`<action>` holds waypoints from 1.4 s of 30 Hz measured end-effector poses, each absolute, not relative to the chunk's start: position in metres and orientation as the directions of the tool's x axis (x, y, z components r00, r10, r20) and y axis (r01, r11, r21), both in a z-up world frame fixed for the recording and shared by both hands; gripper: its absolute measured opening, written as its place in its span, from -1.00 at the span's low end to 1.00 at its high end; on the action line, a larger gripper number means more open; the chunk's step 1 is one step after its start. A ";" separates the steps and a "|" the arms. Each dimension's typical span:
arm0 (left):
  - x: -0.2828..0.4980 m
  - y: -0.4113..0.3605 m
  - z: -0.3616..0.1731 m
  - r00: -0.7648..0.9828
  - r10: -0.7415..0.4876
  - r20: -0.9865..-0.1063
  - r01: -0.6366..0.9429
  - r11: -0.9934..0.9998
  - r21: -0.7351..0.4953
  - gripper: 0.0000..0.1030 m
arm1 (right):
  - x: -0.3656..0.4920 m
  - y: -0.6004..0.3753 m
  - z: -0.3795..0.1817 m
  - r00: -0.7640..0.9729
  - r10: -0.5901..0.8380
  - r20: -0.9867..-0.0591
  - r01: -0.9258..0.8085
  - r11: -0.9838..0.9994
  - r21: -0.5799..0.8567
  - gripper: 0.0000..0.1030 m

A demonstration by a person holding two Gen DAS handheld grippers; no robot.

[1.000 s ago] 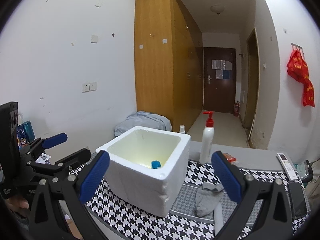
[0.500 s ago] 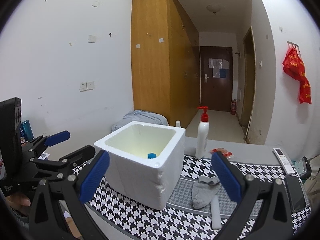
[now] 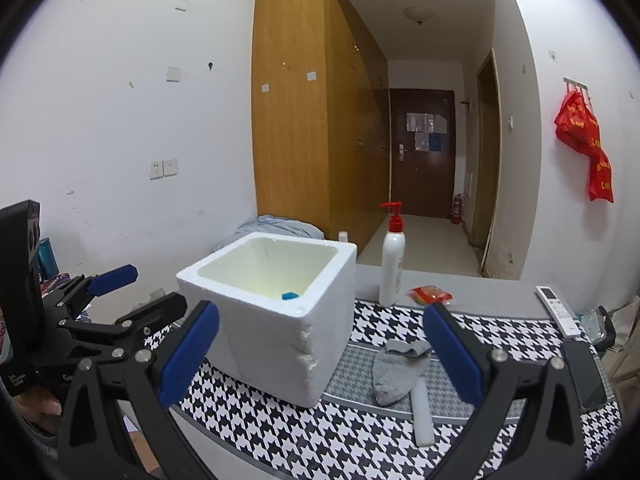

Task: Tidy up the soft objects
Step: 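Move both grippers toward the grey sock and the white foam stick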

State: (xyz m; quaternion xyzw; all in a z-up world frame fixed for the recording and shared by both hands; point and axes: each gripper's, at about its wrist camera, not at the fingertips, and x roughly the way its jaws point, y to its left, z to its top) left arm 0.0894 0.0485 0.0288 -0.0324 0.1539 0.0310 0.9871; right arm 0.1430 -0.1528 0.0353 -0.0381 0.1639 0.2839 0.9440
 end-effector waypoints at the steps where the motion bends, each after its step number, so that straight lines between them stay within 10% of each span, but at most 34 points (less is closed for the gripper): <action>1: 0.088 0.048 0.027 0.951 0.051 -0.304 -0.070 0.996 -0.053 0.98 | 0.143 -0.154 0.034 0.786 0.523 -0.331 -0.547 0.837 0.023 0.99; 42: 0.119 0.008 -0.004 0.908 -0.161 -0.386 0.126 0.986 -0.113 0.98 | 0.150 -0.209 -0.003 0.823 0.407 -0.396 -0.413 0.908 0.076 0.99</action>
